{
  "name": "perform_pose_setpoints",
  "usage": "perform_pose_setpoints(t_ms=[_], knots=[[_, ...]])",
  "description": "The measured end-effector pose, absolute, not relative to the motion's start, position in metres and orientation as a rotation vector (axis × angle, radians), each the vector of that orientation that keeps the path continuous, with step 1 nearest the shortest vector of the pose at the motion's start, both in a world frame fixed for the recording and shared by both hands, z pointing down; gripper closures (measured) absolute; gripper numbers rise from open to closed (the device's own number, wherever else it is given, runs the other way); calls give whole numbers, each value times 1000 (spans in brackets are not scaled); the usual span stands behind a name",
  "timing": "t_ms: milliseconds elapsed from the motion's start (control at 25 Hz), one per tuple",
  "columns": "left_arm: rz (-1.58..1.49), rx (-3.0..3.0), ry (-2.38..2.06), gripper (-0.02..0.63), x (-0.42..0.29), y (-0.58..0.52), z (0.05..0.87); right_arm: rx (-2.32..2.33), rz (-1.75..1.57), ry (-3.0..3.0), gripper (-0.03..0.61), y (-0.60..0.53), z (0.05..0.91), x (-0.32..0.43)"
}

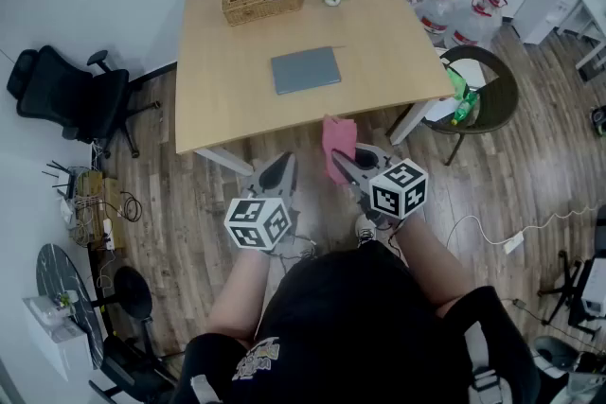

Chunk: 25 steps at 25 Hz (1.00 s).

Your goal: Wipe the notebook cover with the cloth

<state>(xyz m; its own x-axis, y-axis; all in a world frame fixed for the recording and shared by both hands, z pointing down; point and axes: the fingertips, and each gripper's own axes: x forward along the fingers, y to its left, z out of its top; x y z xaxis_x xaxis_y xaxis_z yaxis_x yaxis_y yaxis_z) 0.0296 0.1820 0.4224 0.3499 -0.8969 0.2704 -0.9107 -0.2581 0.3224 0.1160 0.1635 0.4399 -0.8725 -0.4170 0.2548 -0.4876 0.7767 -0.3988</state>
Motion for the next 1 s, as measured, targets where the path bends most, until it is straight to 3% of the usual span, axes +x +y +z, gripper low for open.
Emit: perform_pose_setpoints(t_ms=[1000], knots=[[81, 2261, -1422, 597, -21, 177, 447, 988, 760, -2774, 515, 165, 445, 84]])
